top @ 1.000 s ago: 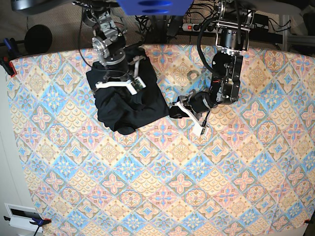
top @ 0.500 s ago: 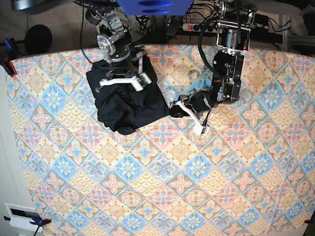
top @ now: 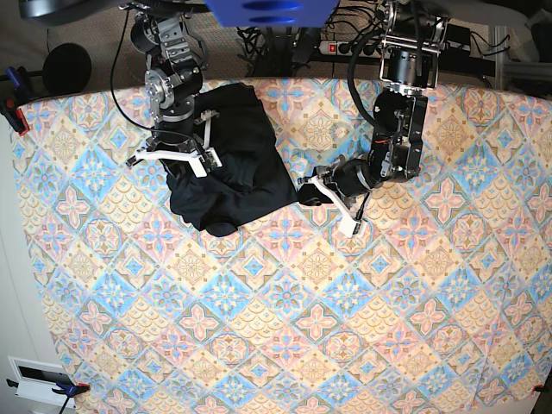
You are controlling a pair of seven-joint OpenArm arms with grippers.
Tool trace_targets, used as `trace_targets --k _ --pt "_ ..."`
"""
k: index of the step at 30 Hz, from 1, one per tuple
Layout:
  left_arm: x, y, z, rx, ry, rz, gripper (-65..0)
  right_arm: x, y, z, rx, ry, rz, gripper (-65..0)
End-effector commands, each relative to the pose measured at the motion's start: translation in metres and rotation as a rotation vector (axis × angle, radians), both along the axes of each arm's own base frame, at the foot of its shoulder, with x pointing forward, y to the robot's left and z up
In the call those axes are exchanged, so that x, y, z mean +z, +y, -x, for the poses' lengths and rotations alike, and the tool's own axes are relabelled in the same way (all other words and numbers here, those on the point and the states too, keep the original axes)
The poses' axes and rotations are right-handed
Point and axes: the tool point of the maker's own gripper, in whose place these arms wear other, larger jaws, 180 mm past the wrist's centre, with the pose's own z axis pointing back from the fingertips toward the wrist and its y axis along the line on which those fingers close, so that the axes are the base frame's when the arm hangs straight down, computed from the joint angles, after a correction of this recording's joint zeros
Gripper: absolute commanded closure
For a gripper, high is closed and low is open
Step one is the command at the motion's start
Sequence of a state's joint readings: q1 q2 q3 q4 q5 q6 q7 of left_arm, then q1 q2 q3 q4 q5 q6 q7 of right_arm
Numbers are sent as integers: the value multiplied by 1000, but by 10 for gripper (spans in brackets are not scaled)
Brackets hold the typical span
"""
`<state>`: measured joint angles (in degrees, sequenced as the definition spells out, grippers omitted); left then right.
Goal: Layout the t-shirt on the table in an organized manner, then fold the t-shirt properly
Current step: 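Press the top of the black bundle flat with the right gripper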
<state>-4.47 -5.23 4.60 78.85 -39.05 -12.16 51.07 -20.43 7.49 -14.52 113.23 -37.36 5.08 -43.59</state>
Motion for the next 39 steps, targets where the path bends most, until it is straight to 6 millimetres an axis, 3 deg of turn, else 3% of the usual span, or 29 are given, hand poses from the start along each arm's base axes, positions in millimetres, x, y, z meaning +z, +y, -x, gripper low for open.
trace_targets --k 1,6,10,17,23,30,35,39 --pt "15 -1 -12 4 -50 18 -68 6 1 -5 6 -30 2 0" --pt "16 -2 -12 5 -51 23 -68 -31 8 9 35 71 20 0" --pt "15 -2 -12 5 -51 21 -68 -37 27 14 84 91 7 0" --pt "12 0 -8 7 -40 18 -68 -35 48 14 69 87 -58 0" --pt "11 2 -8 7 -39 14 -68 -26 40 8 77 46 51 0" --pt "10 2 -7 6 -38 14 -68 6 44 -39 66 -73 47 0" --pt "10 3 -7 6 -38 12 -68 17 53 -51 59 -105 19 0" --pt "10 3 -7 6 -38 12 -68 13 53 -50 60 -95 21 0"
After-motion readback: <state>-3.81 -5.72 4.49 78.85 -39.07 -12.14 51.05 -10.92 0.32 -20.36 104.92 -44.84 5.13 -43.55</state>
